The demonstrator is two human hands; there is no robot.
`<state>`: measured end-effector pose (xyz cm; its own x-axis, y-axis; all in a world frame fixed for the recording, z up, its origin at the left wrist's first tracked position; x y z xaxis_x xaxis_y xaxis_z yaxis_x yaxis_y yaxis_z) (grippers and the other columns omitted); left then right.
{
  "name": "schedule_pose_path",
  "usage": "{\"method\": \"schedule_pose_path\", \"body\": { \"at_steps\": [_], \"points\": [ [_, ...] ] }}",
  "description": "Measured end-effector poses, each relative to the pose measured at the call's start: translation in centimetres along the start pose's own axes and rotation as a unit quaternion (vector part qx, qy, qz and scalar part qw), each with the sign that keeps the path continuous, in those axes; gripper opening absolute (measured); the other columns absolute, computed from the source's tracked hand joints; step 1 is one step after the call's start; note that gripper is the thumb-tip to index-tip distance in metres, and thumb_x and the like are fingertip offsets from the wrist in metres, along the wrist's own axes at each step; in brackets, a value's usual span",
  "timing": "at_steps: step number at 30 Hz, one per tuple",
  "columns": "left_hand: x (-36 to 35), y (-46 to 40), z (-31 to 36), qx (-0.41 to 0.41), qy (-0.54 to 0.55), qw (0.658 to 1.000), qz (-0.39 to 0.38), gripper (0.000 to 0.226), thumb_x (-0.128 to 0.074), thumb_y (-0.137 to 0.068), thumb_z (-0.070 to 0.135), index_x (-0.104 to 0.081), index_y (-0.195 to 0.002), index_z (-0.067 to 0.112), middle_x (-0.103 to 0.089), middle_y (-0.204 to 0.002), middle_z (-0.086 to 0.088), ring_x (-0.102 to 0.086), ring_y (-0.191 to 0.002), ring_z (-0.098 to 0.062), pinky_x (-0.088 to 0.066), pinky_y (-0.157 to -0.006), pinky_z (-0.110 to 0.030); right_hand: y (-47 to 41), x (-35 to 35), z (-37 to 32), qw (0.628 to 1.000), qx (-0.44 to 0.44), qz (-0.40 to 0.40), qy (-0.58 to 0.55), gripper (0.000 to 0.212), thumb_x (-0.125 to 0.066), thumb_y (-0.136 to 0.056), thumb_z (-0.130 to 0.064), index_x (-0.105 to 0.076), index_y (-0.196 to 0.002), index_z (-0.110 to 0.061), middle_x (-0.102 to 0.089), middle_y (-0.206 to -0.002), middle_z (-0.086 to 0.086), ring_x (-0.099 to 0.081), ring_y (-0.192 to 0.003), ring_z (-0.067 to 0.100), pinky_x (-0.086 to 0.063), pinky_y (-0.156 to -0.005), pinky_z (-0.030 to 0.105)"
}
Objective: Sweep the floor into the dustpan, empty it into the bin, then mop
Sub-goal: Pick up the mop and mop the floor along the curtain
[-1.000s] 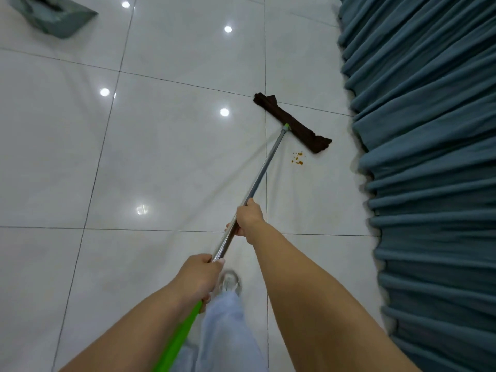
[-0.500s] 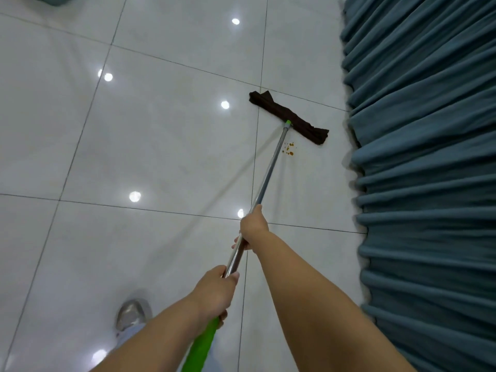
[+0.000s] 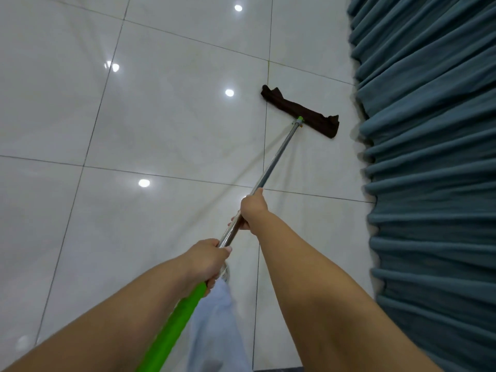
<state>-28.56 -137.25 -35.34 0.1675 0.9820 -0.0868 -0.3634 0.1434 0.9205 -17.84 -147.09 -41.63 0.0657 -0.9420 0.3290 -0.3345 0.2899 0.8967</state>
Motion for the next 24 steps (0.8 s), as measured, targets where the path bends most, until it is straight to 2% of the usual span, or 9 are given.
{"method": "schedule_pose_path", "body": {
  "at_steps": [2,5,10,12,14,16,18,21,24],
  "points": [
    [1.6,1.7,-3.2,-0.002,-0.026,1.0,0.013,0.019,-0.044,-0.1,0.025,-0.045,-0.086,0.011,-0.04,-0.061,-0.009,-0.033,-0.041,-0.017,-0.028,-0.04,-0.018,2.1,-1.4,2.4,1.0,-0.001,-0.001,0.011,0.045,-0.027,-0.102,-0.036,-0.026,-0.147,-0.029,-0.053,-0.084,0.013,-0.063,-0.086,0.033,-0.058,-0.078,0.047],
    [4.1,5.0,-8.2,0.002,-0.053,0.998,0.025,0.018,-0.044,-0.099,0.027,-0.046,-0.09,0.011,-0.04,-0.063,-0.01,-0.032,-0.044,-0.016,-0.025,-0.044,-0.018,5.2,-5.0,7.5,0.999,-0.001,-0.037,-0.006,0.049,-0.025,-0.101,-0.034,-0.027,-0.148,-0.024,-0.061,-0.103,0.019,-0.065,-0.091,0.035,-0.058,-0.075,0.044],
    [7.3,9.4,-14.0,0.008,-0.078,0.996,0.043,0.019,-0.044,-0.099,0.029,-0.05,-0.093,0.012,-0.04,-0.065,-0.009,-0.032,-0.046,-0.016,-0.027,-0.045,-0.018,9.4,-8.5,13.2,0.994,-0.042,-0.049,-0.094,0.057,-0.018,-0.099,-0.055,-0.051,-0.103,-0.008,-0.063,-0.105,0.018,-0.063,-0.081,0.03,-0.051,-0.054,0.04],
    [7.4,10.0,-15.1,0.003,-0.083,0.996,0.044,0.019,-0.044,-0.099,0.028,-0.05,-0.092,0.012,-0.04,-0.065,-0.009,-0.032,-0.046,-0.017,-0.027,-0.044,-0.019,9.8,-9.1,14.5,0.994,-0.044,-0.043,-0.087,0.054,-0.02,-0.1,-0.052,-0.052,-0.113,-0.011,-0.064,-0.117,0.017,-0.066,-0.094,0.03,-0.05,-0.051,0.038],
    [7.1,10.0,-15.1,-0.011,-0.082,0.995,0.056,0.019,-0.045,-0.099,0.028,-0.05,-0.09,0.011,-0.04,-0.063,-0.008,-0.032,-0.045,-0.017,-0.027,-0.044,-0.019,9.0,-8.9,14.3,0.997,0.004,-0.012,-0.071,0.036,-0.03,-0.102,-0.028,-0.037,-0.138,-0.022,-0.053,-0.131,0.017,-0.06,-0.112,0.035,-0.056,-0.075,0.045],
    [6.6,9.2,-13.8,-0.04,-0.094,0.991,0.087,0.02,-0.046,-0.097,0.029,-0.051,-0.085,0.013,-0.04,-0.059,-0.004,-0.033,-0.043,-0.017,-0.026,-0.043,-0.02,7.6,-8.1,13.3,0.998,0.043,0.015,-0.05,0.054,-0.034,-0.099,-0.01,-0.022,-0.148,-0.028,-0.052,-0.125,0.013,-0.061,-0.103,0.034,-0.054,-0.084,0.045],
    [5.7,7.8,-11.6,-0.075,-0.12,0.982,0.125,0.023,-0.048,-0.095,0.03,-0.05,-0.078,0.016,-0.042,-0.057,0.0,-0.036,-0.046,-0.018,-0.026,-0.045,-0.023,6.8,-6.6,11.1,0.991,0.061,-0.003,-0.121,0.055,-0.028,-0.1,-0.005,-0.022,-0.149,-0.029,-0.051,-0.106,0.009,-0.061,-0.072,0.029,-0.057,-0.066,0.037],
    [2.5,5.2,-8.1,-0.104,-0.106,0.98,0.13,0.025,-0.048,-0.095,0.031,-0.049,-0.074,0.018,-0.044,-0.059,0.0,-0.038,-0.05,-0.018,-0.028,-0.049,-0.027,5.6,-2.5,7.8,0.992,0.097,0.02,-0.076,0.045,-0.028,-0.103,-0.013,-0.027,-0.147,-0.021,-0.052,-0.087,0.006,-0.057,-0.062,0.023,-0.057,-0.062,0.035],
    [-0.2,3.0,-4.5,-0.108,-0.084,0.983,0.126,0.027,-0.047,-0.096,0.033,-0.049,-0.074,0.017,-0.047,-0.063,-0.003,-0.045,-0.055,-0.022,-0.035,-0.051,-0.027,3.6,0.6,5.2,0.991,0.117,0.05,-0.04,0.054,-0.035,-0.099,-0.014,-0.024,-0.149,-0.03,-0.055,-0.124,0.012,-0.058,-0.056,0.018,-0.047,-0.044,0.025]
  ]
}}
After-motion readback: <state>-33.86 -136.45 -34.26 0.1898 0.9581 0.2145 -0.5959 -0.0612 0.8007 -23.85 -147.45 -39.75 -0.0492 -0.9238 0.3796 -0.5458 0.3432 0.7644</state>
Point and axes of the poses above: each hand's wrist, its own y-axis away from the middle knuckle, its own x-axis out of the back of the hand, z = x × y, the point moved 9 cm from there along -y, towards the middle knuckle
